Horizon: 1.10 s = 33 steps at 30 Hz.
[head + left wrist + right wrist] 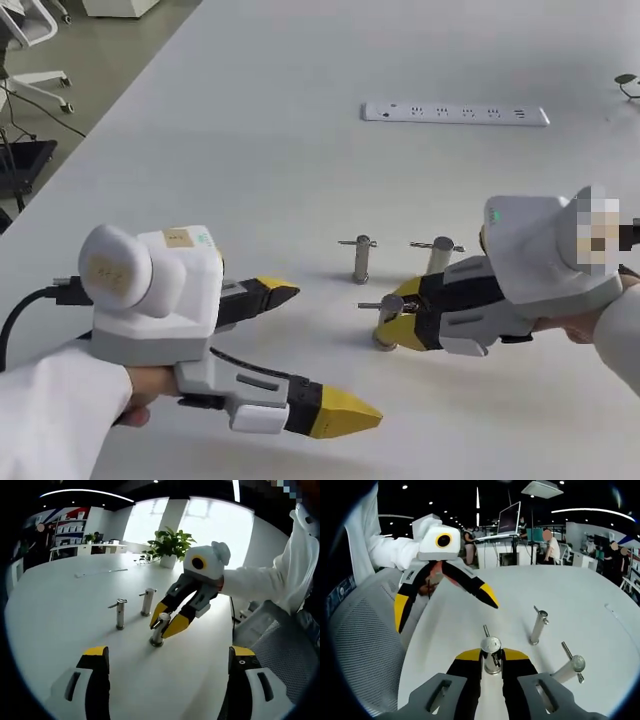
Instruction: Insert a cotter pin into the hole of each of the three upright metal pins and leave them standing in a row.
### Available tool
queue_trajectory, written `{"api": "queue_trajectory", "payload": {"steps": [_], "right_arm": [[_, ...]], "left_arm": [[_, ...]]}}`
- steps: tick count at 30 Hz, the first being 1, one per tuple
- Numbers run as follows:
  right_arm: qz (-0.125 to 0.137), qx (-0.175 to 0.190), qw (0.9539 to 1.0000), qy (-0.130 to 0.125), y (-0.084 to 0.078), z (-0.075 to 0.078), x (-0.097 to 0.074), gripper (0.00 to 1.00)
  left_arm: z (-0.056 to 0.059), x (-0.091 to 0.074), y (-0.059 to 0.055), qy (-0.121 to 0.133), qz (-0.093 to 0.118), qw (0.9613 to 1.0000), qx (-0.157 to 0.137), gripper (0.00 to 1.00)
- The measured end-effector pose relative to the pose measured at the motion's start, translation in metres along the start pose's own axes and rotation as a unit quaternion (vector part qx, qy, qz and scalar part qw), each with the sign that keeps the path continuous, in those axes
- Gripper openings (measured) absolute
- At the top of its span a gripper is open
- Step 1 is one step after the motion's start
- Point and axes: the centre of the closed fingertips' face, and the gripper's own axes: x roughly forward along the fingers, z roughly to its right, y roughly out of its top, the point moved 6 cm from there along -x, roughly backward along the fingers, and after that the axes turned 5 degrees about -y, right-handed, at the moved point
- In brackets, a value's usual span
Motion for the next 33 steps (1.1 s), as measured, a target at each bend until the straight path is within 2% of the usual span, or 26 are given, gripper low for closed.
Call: {"api": "queue_trajectory", "payload": {"steps": [8, 16, 18, 22, 28, 33], "right_arm": [[0.001, -0.015, 0.9999, 0.004, 0.000, 0.002, 0.000, 0.09], [0.005, -0.015, 0.9998, -0.009, 0.002, 0.002, -0.005, 0.08], [0.018, -0.006, 0.9998, -0.004, 0.004, 0.003, -0.013, 0.08], [0.014, -0.020, 0.9997, -0.003, 0.003, 0.008, -0.031, 0.08], [-0.002, -0.012, 0.9992, -0.038, -0.017, 0.031, -0.061, 0.08], [-0.008, -0.002, 0.9984, -0.056, -0.033, 0.049, -0.084, 0.08]], "left_arm": [[0.000, -0.002, -0.002, 0.008, -0.006, 0.9999, -0.005, 0.99], [-0.001, -0.004, -0.005, 0.015, -0.014, 0.9997, -0.014, 0.99], [-0.001, -0.005, -0.007, 0.019, -0.017, 0.9996, -0.015, 0.99], [0.000, -0.007, -0.008, 0.022, -0.016, 0.9994, -0.019, 0.99], [0.000, -0.010, -0.006, 0.025, -0.011, 0.9994, -0.020, 0.99], [-0.001, -0.010, -0.009, 0.028, -0.019, 0.9992, -0.023, 0.99]]}}
